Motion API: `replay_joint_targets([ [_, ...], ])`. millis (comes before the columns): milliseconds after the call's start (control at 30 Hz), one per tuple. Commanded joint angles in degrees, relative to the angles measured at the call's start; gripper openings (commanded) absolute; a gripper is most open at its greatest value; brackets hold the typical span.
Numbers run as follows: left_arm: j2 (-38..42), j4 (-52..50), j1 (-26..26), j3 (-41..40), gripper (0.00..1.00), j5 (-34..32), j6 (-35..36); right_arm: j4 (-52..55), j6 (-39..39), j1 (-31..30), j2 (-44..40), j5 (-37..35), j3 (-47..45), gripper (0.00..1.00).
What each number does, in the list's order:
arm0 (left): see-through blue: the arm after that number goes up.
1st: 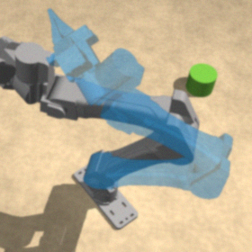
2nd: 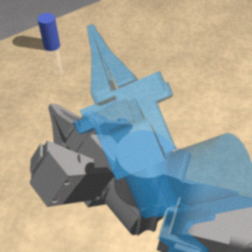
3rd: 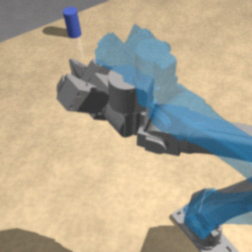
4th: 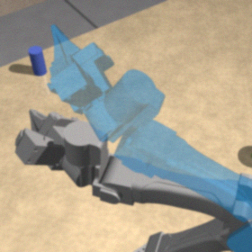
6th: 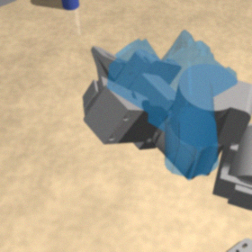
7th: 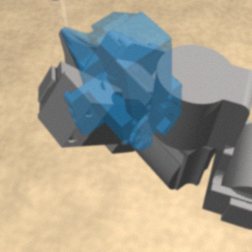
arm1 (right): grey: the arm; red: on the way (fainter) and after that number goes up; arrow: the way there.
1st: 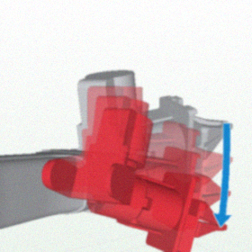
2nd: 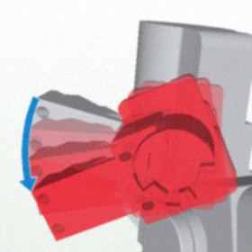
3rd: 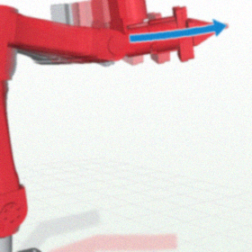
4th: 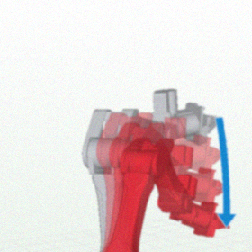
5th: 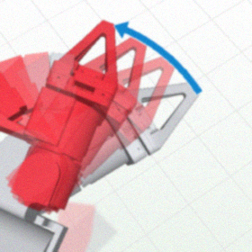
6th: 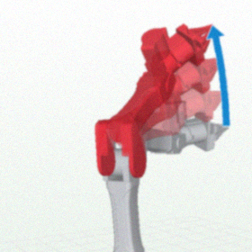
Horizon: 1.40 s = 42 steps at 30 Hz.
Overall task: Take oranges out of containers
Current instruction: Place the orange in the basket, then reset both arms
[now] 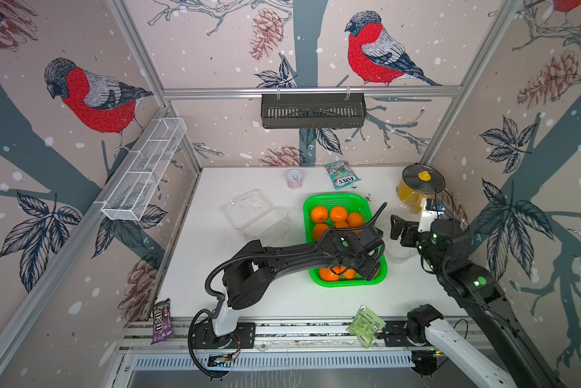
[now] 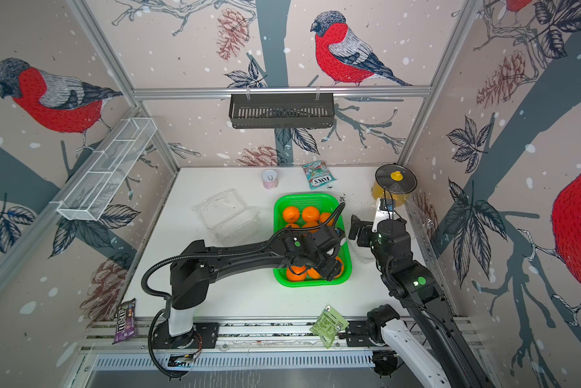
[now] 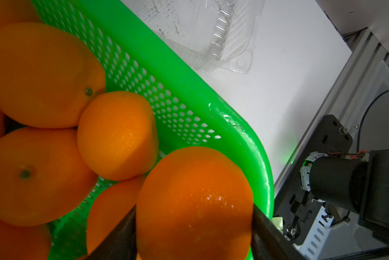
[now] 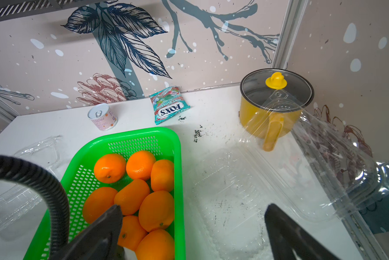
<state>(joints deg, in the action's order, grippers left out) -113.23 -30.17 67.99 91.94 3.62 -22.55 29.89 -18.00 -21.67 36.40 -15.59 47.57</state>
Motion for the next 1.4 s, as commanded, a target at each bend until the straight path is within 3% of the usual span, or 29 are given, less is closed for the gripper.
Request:
replay_joint_targets([
  [0, 2.2, -1.5, -0.1, 0.2, 0.97, -4.3, -0.4, -0.8, -0.2, 0.0, 0.1, 2.7, -0.5, 0.99],
  [233, 11.0, -2.4, -1.4, -3.5, 0.98, -13.0, -1.5, -1.4, -0.4, 0.0, 0.4, 4.2, -1.1, 0.99],
  [400, 23.0, -1.6, -2.5, -10.3, 0.97, -28.0, -2.4, -2.9, -0.8, 0.1, 1.9, 3.7, -1.9, 0.99],
  [500, 33.3, 3.2, -4.5, -19.1, 0.97, -39.4, -2.7, -7.1, -1.9, 0.1, 1.7, 1.7, -4.5, 0.99],
  [600, 45.9, 12.5, -8.2, -32.7, 0.97, -55.4, -2.8, -14.1, -1.9, 0.2, -0.2, -2.8, -9.2, 0.99],
  [667, 55.0, 21.0, -12.8, -43.5, 0.97, -60.9, 0.1, -20.7, -0.3, 0.4, -2.4, -6.5, -14.1, 0.99],
  [833, 76.7, 52.4, -22.8, -68.7, 0.97, -58.9, 13.7, -42.8, 6.9, 0.5, -9.1, -10.4, -30.4, 0.99],
  [933, 82.4, 59.6, -27.4, -76.3, 0.97, -55.5, 19.1, -57.3, 11.8, 0.8, -10.5, -10.7, -39.5, 0.99],
  [1100, 81.7, 57.9, -31.9, -79.6, 0.97, -54.8, 18.2, -69.0, 16.1, 3.5, -2.3, -14.3, -45.8, 0.99],
  [1300, 74.7, 73.3, -37.7, -87.8, 0.97, -51.2, 21.4, -89.5, 17.5, 7.6, 12.4, -9.5, -51.2, 0.99],
  [1367, 72.5, 78.6, -40.3, -90.3, 0.97, -48.3, 21.5, -91.0, 18.7, 8.0, 15.5, -7.4, -50.3, 0.99],
])
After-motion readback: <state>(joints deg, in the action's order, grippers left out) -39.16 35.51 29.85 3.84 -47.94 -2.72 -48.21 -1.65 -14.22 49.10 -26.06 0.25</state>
